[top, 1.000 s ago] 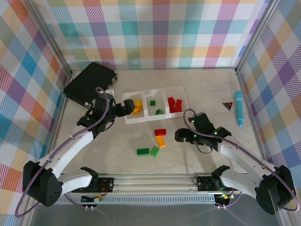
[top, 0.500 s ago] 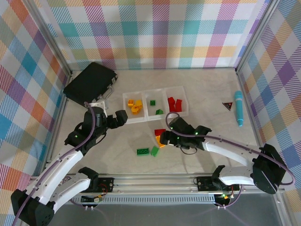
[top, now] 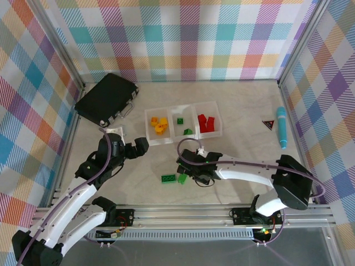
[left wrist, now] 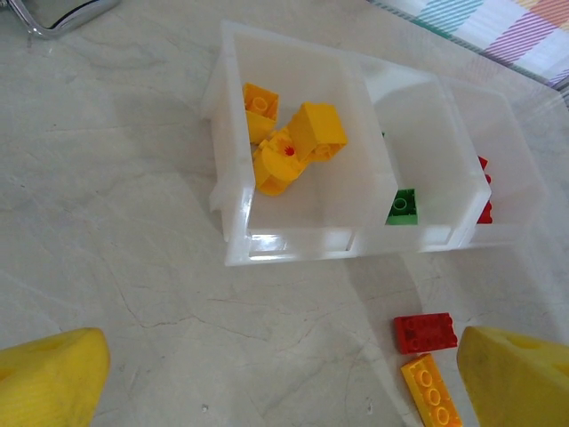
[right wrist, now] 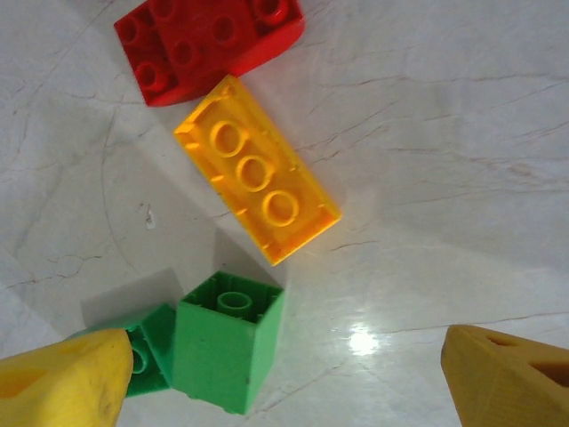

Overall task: Sort the legos into containers by color
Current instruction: Pick up the lego from the bottom-center of the table.

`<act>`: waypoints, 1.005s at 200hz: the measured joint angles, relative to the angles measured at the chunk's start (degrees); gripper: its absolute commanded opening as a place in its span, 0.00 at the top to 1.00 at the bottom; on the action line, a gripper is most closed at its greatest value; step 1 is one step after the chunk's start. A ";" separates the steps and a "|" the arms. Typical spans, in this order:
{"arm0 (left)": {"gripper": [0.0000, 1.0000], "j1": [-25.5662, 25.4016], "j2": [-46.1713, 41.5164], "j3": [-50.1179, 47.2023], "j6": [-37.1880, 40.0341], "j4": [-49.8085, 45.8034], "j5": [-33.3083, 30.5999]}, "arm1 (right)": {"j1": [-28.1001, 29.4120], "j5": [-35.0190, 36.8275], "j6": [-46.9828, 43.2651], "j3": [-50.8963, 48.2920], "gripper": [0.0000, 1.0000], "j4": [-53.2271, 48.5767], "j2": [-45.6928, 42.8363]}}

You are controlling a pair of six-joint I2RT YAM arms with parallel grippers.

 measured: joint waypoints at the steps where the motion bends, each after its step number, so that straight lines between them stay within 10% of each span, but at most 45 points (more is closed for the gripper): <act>1: 0.00 0.00 -0.02 0.00 0.00 0.00 0.00 | 0.07 0.02 0.07 0.09 0.11 0.00 0.13; 158: 0.00 0.00 -0.22 -1.05 1.38 0.00 0.02 | 4.79 1.73 11.72 4.94 0.37 -0.90 12.70; 201: 0.00 0.00 -0.20 -1.11 1.38 0.00 0.02 | 4.79 2.25 12.26 4.92 0.62 -0.96 12.70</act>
